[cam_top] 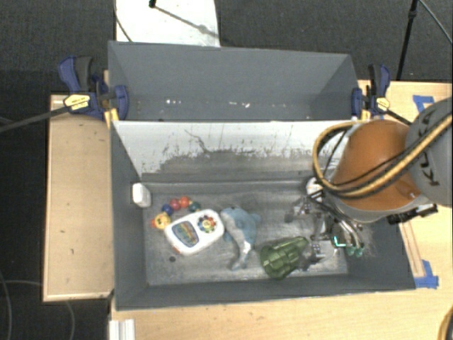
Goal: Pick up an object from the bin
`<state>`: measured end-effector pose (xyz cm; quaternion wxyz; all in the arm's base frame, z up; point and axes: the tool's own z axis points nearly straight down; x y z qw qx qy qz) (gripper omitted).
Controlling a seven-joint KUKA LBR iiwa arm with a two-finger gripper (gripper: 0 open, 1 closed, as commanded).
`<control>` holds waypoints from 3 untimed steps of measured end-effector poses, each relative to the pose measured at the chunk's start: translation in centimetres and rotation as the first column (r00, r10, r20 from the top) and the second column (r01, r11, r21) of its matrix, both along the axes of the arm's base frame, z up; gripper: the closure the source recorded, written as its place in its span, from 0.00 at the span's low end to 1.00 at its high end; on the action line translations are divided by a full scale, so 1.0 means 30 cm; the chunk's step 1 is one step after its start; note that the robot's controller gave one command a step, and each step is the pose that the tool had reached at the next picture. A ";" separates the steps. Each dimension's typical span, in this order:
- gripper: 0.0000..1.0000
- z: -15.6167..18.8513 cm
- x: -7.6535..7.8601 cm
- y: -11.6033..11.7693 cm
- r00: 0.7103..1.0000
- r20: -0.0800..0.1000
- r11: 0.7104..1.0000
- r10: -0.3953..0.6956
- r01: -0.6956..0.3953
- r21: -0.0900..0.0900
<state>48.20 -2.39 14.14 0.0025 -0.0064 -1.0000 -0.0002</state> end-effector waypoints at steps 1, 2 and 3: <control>0.00 0.010 0.006 0.000 1.000 0.007 1.000 0.001 -0.001 0.000; 0.00 -0.082 0.084 -0.100 0.975 0.016 0.975 0.223 -0.223 -0.001; 1.00 -0.203 0.090 0.072 0.644 0.017 0.644 0.765 -0.765 -0.023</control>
Offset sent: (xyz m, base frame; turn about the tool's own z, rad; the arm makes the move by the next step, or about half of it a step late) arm 0.0491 -0.0820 -0.0700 -0.4670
